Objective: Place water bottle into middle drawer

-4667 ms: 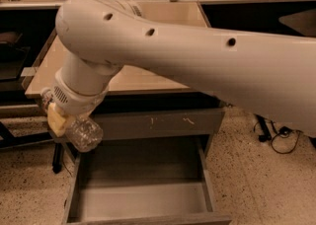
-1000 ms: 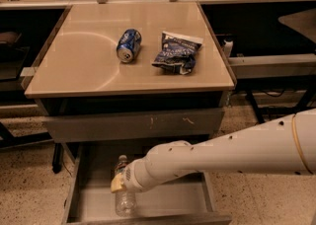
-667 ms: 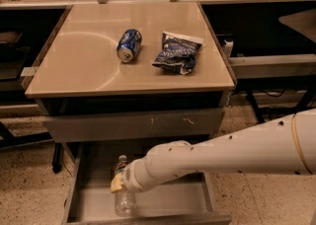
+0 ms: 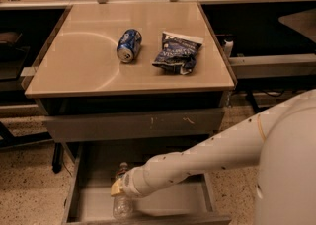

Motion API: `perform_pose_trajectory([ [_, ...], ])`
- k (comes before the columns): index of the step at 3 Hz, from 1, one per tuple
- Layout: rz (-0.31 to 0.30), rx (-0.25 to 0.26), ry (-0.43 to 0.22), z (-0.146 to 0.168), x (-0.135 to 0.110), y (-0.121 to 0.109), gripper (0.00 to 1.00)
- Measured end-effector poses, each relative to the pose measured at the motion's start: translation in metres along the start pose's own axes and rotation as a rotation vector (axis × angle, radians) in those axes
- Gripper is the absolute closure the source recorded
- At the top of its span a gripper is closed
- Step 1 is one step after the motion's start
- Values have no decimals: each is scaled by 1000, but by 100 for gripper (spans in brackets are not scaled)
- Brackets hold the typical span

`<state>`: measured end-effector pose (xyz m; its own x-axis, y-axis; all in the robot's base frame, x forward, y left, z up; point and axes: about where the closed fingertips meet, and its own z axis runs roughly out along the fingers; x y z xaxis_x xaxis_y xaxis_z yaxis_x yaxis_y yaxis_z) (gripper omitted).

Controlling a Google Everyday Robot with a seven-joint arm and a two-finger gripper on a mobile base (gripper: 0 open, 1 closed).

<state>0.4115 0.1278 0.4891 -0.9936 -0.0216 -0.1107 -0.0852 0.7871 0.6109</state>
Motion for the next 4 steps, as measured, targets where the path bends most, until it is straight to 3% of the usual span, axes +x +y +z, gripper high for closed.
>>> perform_pose_trajectory([
  [4, 146, 7, -156, 42, -46, -93, 100],
])
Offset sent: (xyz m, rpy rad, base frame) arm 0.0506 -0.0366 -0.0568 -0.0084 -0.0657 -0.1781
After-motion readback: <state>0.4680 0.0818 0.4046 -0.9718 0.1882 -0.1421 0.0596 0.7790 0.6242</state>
